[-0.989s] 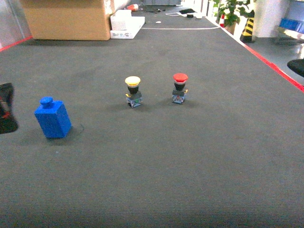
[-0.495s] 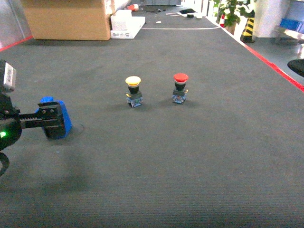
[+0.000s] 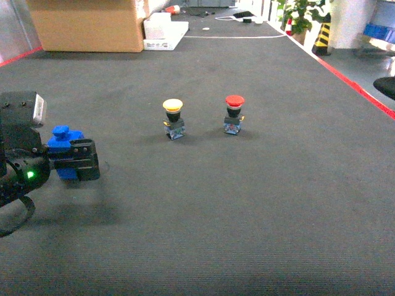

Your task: Pick blue part to blue bin on bottom shelf

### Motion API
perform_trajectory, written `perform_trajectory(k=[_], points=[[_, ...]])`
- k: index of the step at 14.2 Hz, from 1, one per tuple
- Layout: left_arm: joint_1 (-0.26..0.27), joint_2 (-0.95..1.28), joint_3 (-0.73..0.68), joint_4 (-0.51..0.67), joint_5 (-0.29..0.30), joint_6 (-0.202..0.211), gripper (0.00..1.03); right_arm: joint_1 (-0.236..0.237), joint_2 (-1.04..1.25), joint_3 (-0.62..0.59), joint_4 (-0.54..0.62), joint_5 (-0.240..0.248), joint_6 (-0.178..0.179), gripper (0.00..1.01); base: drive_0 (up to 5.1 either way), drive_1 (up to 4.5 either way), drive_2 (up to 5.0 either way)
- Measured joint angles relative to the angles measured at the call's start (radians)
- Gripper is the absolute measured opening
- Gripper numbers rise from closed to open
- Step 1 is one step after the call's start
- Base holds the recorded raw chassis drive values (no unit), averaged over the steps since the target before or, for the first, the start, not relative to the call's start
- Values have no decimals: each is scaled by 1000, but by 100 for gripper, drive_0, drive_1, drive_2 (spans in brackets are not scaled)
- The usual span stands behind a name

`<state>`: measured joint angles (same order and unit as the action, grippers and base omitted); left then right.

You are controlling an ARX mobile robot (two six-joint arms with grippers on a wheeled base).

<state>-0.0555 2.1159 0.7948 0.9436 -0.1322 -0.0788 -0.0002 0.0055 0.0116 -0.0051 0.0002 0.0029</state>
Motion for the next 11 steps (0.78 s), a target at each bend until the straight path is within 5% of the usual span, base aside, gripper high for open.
perform_trajectory(k=[1, 5, 8, 11], points=[[1, 9, 11, -2, -6, 3, 94, 0, 0, 0, 0, 0, 0, 98, 0, 0, 0], [2, 17, 32, -21, -6, 6, 47, 0, 0, 0, 0, 0, 0, 98, 0, 0, 0], [6, -8, -10, -5, -6, -3, 44, 0, 0, 0, 0, 0, 0, 98, 0, 0, 0], [19, -240, -343, 191, -61, -18, 44, 0, 0, 0, 0, 0, 0, 98, 0, 0, 0]])
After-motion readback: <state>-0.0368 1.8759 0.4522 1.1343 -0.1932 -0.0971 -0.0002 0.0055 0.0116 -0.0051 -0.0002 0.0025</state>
